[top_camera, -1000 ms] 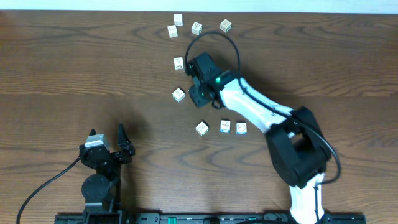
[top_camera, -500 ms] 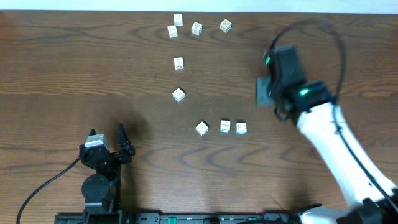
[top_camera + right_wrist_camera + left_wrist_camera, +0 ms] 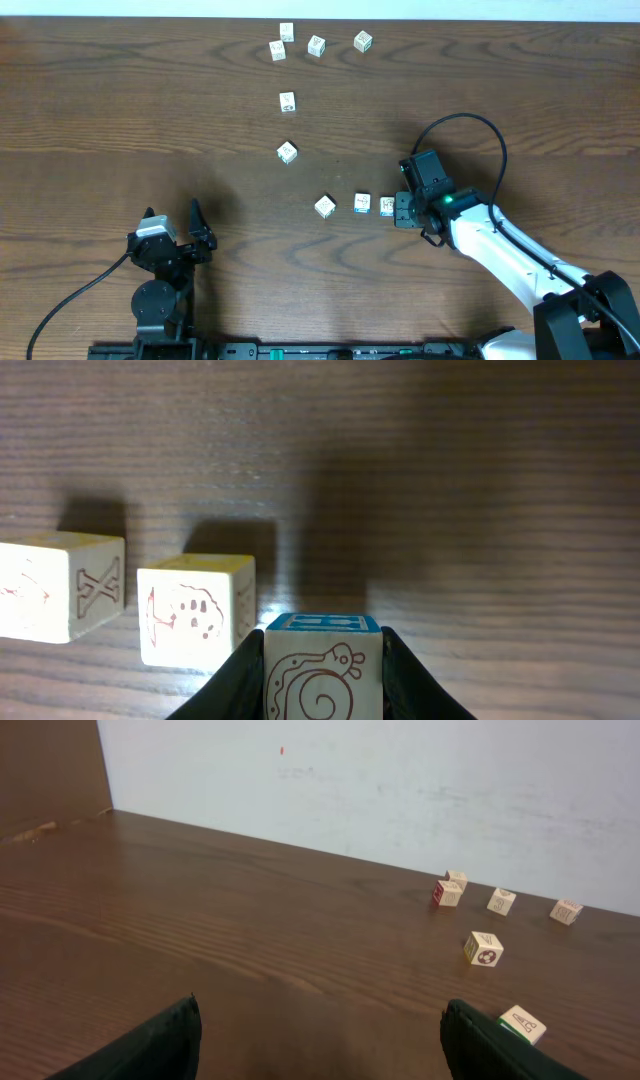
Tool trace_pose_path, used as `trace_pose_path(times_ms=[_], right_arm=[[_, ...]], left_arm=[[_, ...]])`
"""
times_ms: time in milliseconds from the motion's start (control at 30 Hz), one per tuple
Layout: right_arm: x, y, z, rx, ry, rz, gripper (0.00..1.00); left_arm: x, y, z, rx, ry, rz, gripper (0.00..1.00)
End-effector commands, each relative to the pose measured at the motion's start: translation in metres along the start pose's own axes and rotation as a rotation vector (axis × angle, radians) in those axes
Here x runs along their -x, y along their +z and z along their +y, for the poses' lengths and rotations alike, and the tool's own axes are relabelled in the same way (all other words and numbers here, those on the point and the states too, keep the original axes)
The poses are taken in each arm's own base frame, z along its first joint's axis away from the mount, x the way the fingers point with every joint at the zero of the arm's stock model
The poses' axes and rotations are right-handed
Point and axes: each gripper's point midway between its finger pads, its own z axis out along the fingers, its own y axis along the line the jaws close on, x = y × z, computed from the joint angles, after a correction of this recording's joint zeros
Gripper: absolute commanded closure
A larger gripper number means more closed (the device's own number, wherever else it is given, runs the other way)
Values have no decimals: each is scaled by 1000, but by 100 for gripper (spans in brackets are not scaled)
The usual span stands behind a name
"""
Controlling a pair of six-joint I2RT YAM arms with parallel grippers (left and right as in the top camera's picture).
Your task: Lift 5 blocks
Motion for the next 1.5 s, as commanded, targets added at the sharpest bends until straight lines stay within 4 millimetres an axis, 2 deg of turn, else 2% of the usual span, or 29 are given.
trace_pose_path(times_ms=[0, 267, 600, 833, 967, 1200, 1467], right_arm=[[-3, 2, 6, 28, 13, -6, 97], [1, 11, 16, 74, 13, -15, 94], [8, 10, 29, 123, -3, -46, 91], [6, 7, 49, 172, -46, -59, 88], [7, 7, 48, 157, -48, -65, 87], [15, 9, 30, 76, -28, -101, 84], [19, 10, 21, 64, -10, -102, 69]], left_arm=[[-17, 1, 4, 15, 22, 52, 23], [-17, 1, 4, 15, 22, 52, 23], [-17, 1, 4, 15, 22, 52, 23], [-17, 1, 4, 15, 22, 52, 23], [-17, 1, 4, 15, 22, 52, 23], [-17, 1, 4, 15, 22, 52, 23], [-17, 1, 4, 15, 22, 52, 23]])
